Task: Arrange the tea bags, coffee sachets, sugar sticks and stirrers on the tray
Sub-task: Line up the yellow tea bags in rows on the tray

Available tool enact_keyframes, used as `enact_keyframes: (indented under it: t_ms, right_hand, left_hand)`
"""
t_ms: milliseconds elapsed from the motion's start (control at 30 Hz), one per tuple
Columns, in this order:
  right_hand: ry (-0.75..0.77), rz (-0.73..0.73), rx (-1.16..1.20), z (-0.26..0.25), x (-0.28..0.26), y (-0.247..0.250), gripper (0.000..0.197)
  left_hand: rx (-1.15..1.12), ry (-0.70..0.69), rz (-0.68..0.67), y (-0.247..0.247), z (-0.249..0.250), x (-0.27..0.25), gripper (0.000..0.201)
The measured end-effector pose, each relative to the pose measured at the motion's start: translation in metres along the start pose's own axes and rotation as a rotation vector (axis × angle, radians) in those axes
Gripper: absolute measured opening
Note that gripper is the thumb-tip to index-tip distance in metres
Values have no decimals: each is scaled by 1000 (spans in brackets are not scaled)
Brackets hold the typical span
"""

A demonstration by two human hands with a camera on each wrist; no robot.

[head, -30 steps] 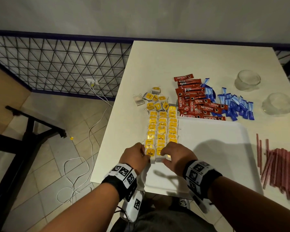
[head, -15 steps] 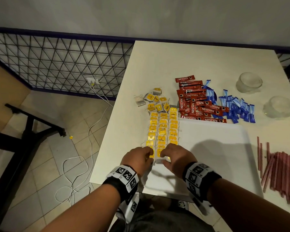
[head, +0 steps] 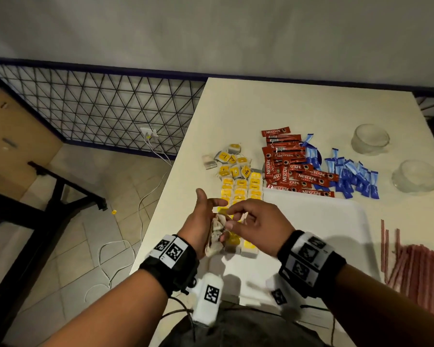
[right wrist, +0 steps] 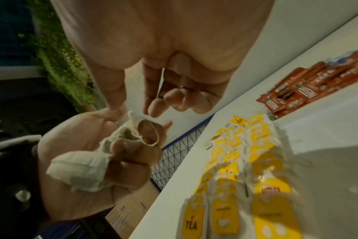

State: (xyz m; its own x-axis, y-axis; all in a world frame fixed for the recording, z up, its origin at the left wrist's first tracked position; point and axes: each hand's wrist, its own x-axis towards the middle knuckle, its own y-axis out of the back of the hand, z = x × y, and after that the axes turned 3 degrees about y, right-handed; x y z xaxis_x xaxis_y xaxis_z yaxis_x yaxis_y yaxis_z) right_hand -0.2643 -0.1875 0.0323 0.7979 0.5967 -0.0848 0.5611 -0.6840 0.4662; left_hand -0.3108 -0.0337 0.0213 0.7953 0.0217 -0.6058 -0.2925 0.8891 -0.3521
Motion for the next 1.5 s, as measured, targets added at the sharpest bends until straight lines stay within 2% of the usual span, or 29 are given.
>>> enact_keyframes:
  t_ms: [133,233,333,433,467,533,600,633,667,733,833,900,933,1033,1067,1167,1200,1300,1367,1467,1500]
  right_hand:
    - [54,-22,-87,2,2,13,5]
    - [28,2,-52,5,0,26,8]
    - [26,-23,-132,6,-2,46,5]
    - [2,-83,-235,6,1,59,17]
    - [-13,-91,-255,5,2,60,21]
    - [-51,-92,-273,1,5,58,25]
    - [-96,-71,-236,-5,7,53,25]
    - [-115,-61,-207,-9,7,49,25]
    - [-133,-50,-176,-13,8,45,24]
    - [-157,-32,-117,-20,8,38,22]
    - [-166,21,-54,-30,7,31,15]
    - [-93,65,-9,-33,3,30,15]
    - [-40,68,-8,-34,1,29,16]
    - [69,46,-78,-35,-2,23,14]
    - [76,50,-109,-35,-1,21,11]
    - [88,35,-229,-35,3,20,6]
    - [94,28,-250,-34,4,19,6]
    - [74,36,-260,-31,4,19,6]
    - [43,13,-271,-29,2,20,7]
    - [11,-42,-310,-27,0,22,7]
    - [5,-49,-316,-27,-1,24,7]
  left_hand:
    - [63,-30,6,-23,-2,-1,82]
    - [132,-4,45,-35,-8,-5,70]
    - [213,-32,171,-40,-18,-11,57]
    - [502,-307,406,-32,-28,-11,48]
    - [581,-408,406,-30,-29,-12,43]
    - [845,-578,312,-31,-26,-13,40]
    - [1167,-695,264,-33,-25,-11,53]
    - [1252,-708,282,-34,-25,-9,60]
    - [1285,-702,320,-32,-24,-8,64]
    - [1256,-764,364,-26,-23,-6,59]
    - [1098,-892,299,-10,-18,-4,29]
    - [924,-821,230,-4,-9,-6,10]
    - [845,-734,178,-2,-3,-7,5]
    - [649,-495,5,4,7,-9,6]
    - [652,-446,-25,6,7,-9,13]
    - [760,-389,-52,13,0,-6,60]
    - [774,-376,-44,13,-1,-5,68]
    - [774,-334,-25,11,-1,-7,72]
    - [784,-303,-33,9,-2,-8,65]
    - [733,-323,-57,8,-2,-12,23]
    - [677,-346,-52,8,-1,-13,18]
